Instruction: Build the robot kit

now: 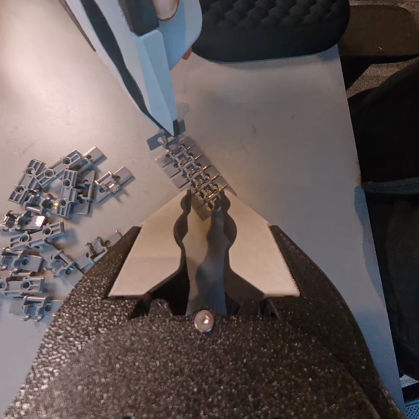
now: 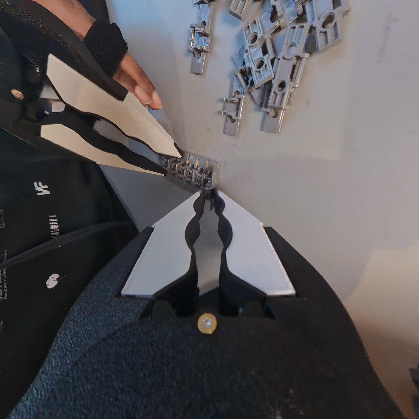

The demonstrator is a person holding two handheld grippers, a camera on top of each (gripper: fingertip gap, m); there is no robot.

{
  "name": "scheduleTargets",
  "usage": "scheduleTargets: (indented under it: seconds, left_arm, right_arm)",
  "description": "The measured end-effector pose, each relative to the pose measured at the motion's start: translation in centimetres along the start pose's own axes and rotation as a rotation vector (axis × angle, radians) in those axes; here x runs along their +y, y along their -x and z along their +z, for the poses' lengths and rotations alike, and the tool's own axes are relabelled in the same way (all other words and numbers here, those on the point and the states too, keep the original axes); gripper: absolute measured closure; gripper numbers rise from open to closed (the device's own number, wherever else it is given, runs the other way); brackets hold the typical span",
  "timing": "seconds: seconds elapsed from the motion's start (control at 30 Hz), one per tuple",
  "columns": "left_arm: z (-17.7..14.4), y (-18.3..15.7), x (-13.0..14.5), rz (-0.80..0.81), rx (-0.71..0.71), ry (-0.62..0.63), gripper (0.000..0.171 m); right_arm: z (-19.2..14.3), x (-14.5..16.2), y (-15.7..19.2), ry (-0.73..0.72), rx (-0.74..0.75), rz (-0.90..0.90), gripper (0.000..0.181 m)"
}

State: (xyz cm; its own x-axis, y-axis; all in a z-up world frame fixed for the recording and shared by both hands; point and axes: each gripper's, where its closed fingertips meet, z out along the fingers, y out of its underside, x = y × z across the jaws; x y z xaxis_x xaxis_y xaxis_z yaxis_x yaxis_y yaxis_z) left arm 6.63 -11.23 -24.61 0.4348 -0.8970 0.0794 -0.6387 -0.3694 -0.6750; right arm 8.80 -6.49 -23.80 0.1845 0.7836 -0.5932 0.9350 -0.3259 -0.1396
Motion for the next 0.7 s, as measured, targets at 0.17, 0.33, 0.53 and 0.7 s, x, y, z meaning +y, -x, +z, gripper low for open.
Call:
scheduleTargets:
  seconds: [0.17,0.33,0.53,0.7]
  left_arm:
    - [0.06,-0.06,-0.06,-0.001,-0.003,-0.002,0.148]
    - [0.08,-0.15,-0.05,0.003,-0.010,-0.006,0.148]
    - [0.07,-0.27,-0.05,0.009,-0.002,-0.008,0.149]
    - [0.15,-0.34,-0.12,0.026,0.019,-0.005,0.150]
  right_arm:
    - [0.09,-0.09,-0.28,0.132,0.081,-0.019,0.174]
    - [0.29,0.25,-0.52,0.177,0.115,0.016,0.174]
    - [0.33,0.07,-0.47,0.211,0.131,0.006,0.174]
    - [0.31,-0.09,-0.54,0.311,0.152,-0.019,0.174]
